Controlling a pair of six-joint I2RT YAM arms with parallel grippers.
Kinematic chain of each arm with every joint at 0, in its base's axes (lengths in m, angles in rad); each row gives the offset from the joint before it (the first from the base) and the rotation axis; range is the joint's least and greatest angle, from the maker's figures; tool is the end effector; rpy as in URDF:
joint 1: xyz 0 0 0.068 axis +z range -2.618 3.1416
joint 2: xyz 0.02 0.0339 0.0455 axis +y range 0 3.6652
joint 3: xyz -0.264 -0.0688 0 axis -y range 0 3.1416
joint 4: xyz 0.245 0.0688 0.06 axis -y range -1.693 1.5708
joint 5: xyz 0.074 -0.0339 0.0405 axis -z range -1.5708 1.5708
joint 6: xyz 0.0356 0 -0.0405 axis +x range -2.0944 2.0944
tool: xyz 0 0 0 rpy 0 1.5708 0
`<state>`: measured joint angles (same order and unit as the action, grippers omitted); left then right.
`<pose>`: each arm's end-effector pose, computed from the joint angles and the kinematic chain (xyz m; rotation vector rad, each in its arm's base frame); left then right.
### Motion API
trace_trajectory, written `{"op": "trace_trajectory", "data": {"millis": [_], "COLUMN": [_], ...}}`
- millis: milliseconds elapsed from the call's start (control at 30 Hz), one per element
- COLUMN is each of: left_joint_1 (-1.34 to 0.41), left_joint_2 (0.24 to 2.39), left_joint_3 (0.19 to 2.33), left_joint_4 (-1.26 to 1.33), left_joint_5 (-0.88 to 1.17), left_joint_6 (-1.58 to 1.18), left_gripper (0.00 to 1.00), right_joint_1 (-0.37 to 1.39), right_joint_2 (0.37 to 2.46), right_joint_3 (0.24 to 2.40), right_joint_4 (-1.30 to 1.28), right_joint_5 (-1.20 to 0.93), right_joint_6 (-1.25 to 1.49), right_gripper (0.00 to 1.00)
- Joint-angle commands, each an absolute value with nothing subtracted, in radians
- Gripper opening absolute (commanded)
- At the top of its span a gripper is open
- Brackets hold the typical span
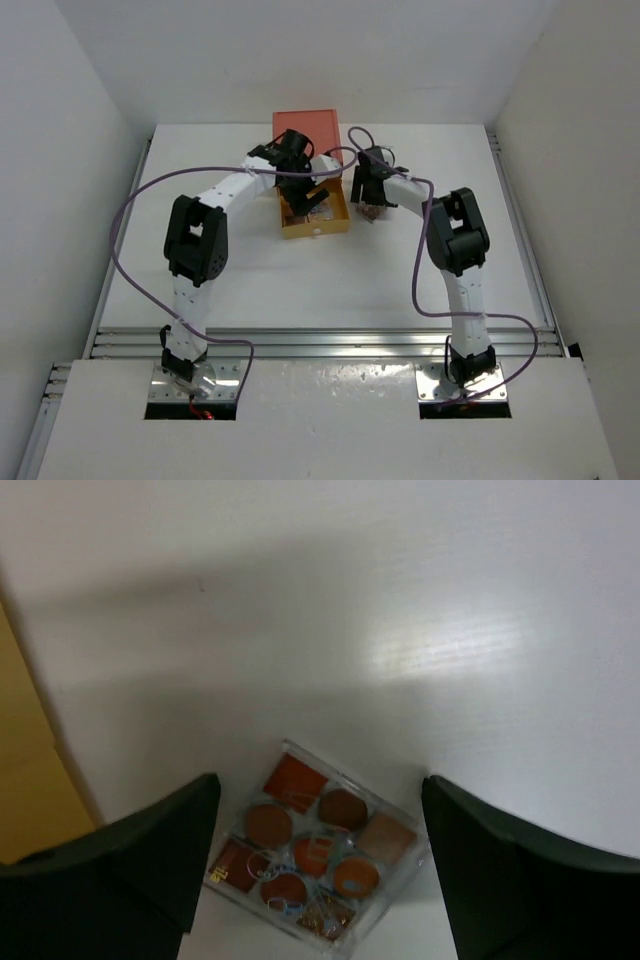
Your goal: Organize the makeup
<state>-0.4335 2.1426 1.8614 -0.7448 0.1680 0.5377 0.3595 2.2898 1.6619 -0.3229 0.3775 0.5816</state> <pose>0.4253 -0.2034 0.2319 1.2597 2.2568 -0.1797 0.4629 0.1600 0.1296 0.4163 2.3939 -0.0607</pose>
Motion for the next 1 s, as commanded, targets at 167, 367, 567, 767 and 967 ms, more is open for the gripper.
{"op": "trace_trajectory", "data": {"millis": [167,367,567,767,967], "left_joint_1": [-0.419,-0.419,-0.419,-0.419,-0.410], "left_joint_2": [2.065,2.056,2.046,2.028,2.019], "left_joint_3": [1.867,1.867,1.849,1.839,1.830], "left_joint_4": [-0.738,-0.738,-0.738,-0.729,-0.729], "left_joint_5": [0.192,0.210,0.210,0.219,0.219], "left_joint_6": [0.514,0.514,0.514,0.514,0.514], "left_gripper": [0.87,0.87,0.87,0.87,0.87], "right_joint_1": [0.305,0.313,0.337,0.353,0.345], "right_joint_2": [2.114,2.073,2.025,2.118,2.193], "right_joint_3": [1.480,1.517,1.471,1.545,1.586], "right_joint_4": [-0.357,-0.489,-0.532,-0.603,-0.634], "right_joint_5": [0.173,0.253,0.255,0.278,0.305], "right_joint_6": [0.431,0.509,0.702,0.690,0.670], "right_gripper": [0.95,1.00,1.00,1.00,1.00]}}
